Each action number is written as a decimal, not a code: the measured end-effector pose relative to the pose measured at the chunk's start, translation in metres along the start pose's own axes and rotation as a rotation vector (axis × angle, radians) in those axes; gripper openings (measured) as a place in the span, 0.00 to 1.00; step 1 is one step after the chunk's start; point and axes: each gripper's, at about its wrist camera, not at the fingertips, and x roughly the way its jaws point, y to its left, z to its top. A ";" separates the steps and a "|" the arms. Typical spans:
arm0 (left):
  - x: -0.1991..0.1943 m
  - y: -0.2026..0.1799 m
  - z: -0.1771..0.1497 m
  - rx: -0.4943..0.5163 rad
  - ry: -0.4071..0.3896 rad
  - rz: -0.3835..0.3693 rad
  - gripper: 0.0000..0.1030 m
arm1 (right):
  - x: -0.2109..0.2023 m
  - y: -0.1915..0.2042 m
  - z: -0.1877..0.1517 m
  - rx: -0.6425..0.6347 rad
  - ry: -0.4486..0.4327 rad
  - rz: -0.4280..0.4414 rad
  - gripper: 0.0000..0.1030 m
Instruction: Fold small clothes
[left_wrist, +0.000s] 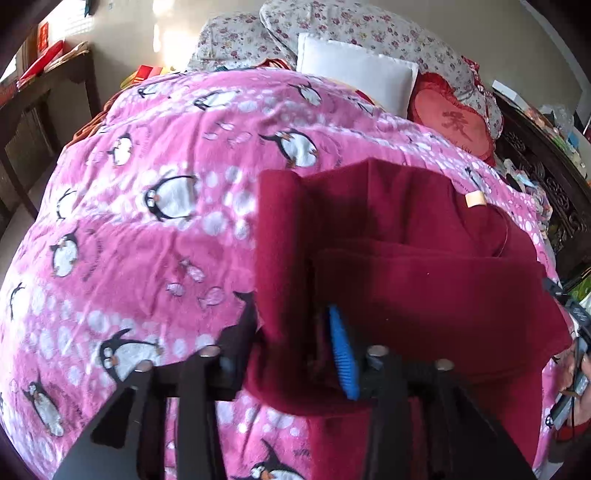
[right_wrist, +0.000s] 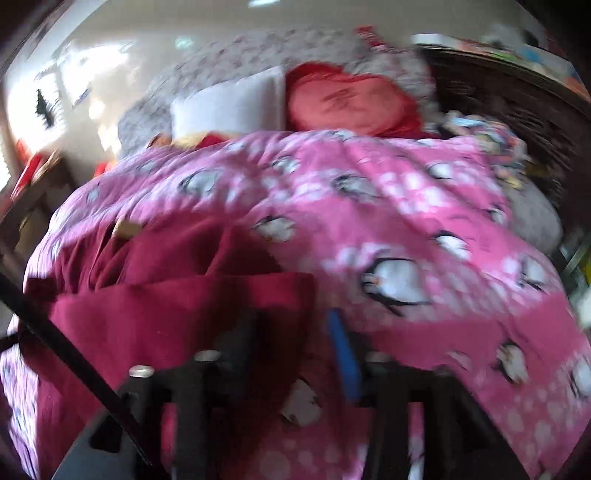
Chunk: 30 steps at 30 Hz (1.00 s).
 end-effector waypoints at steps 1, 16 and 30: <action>-0.006 0.002 0.000 0.002 -0.015 0.002 0.50 | -0.015 -0.001 0.000 0.018 -0.040 0.031 0.55; -0.045 0.043 -0.002 -0.062 -0.101 0.087 0.65 | 0.001 0.268 -0.059 -0.505 0.148 0.574 0.58; -0.051 0.031 -0.012 -0.022 -0.112 0.029 0.67 | -0.015 0.214 -0.023 -0.312 0.042 0.608 0.09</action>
